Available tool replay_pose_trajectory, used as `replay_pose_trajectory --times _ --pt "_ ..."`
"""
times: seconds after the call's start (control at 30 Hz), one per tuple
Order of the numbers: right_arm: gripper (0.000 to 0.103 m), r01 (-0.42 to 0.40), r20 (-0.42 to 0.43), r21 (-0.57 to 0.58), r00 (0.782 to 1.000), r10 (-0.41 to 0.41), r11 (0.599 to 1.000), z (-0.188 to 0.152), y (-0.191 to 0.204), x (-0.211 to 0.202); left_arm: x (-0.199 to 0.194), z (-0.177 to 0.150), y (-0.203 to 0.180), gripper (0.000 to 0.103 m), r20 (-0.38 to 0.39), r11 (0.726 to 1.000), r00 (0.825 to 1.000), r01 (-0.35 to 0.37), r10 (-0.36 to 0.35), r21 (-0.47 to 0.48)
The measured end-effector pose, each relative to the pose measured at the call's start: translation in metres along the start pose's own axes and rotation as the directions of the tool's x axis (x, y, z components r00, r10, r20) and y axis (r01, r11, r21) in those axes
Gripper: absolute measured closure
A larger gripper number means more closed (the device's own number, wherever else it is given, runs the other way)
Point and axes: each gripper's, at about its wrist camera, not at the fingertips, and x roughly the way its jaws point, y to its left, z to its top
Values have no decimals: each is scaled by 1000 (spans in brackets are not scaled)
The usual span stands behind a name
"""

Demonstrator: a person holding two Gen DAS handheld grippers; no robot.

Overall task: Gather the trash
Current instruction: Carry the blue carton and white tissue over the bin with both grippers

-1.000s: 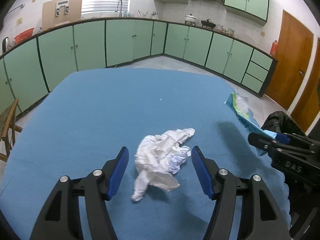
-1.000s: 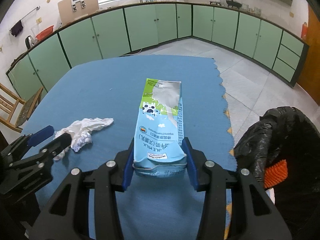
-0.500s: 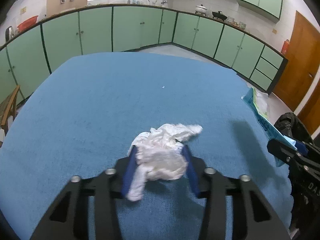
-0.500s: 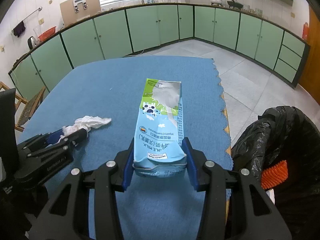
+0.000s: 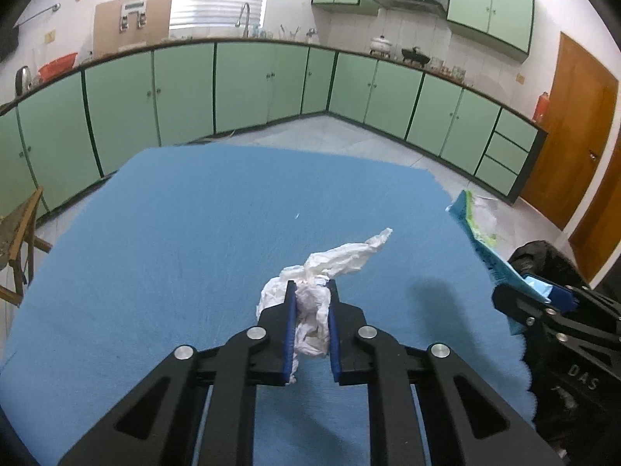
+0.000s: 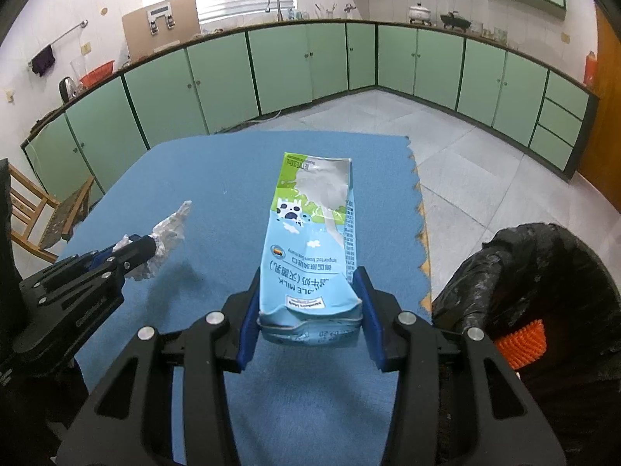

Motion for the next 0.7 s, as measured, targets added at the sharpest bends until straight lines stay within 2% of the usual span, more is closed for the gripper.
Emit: replay_pose_trajectory --times 0.47,0.7 --pt "60 6 94 -14 996 -5 1000 13 -9 -58 -59 14 -32 89 113 999 993 22 -26 34" --pt "60 19 131 -2 991 -19 1000 9 -22 -84 -76 18 -53 89 142 998 988 48 -55 51"
